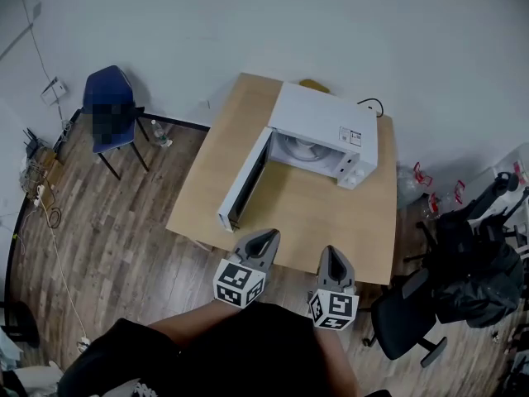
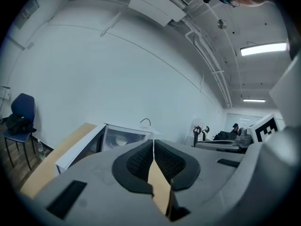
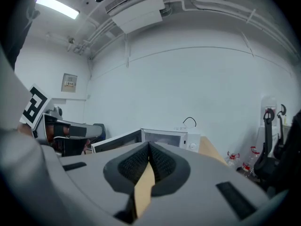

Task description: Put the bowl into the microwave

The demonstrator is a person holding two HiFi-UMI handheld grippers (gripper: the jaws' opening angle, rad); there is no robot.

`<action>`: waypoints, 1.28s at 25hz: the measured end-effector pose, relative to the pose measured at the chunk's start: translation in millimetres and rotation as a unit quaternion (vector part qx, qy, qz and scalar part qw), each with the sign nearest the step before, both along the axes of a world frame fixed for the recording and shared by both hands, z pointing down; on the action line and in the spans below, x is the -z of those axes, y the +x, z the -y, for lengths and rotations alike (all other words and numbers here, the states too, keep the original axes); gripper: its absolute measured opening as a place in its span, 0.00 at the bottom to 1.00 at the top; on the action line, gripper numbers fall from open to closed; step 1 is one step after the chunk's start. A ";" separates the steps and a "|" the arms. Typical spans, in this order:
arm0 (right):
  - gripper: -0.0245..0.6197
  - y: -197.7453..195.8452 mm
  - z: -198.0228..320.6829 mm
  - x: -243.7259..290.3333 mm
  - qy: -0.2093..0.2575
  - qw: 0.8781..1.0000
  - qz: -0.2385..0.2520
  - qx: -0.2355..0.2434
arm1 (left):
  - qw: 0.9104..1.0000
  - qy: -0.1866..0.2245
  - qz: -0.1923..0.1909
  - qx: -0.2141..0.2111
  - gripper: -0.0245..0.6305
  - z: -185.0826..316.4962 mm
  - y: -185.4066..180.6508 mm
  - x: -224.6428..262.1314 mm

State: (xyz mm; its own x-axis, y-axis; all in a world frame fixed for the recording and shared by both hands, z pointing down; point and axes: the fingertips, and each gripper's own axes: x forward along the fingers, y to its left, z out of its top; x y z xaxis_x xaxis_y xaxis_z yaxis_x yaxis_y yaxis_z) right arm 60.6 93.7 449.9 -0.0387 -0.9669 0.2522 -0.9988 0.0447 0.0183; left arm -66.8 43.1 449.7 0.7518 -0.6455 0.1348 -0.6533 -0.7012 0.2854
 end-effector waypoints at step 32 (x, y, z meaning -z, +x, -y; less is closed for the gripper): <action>0.13 -11.2 -102.8 36.7 0.060 0.996 -0.027 0.056 | 0.995 0.079 0.035 0.058 0.07 -107.0 -14.7 28.8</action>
State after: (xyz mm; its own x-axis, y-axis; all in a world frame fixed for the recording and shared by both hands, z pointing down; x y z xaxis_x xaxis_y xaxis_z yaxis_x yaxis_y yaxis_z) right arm 49.4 196.5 413.3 -0.1369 -0.9808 0.1389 -0.9853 0.1493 0.0829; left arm -81.4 150.1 420.9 0.6635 -0.7446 0.0735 -0.7466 -0.6526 0.1291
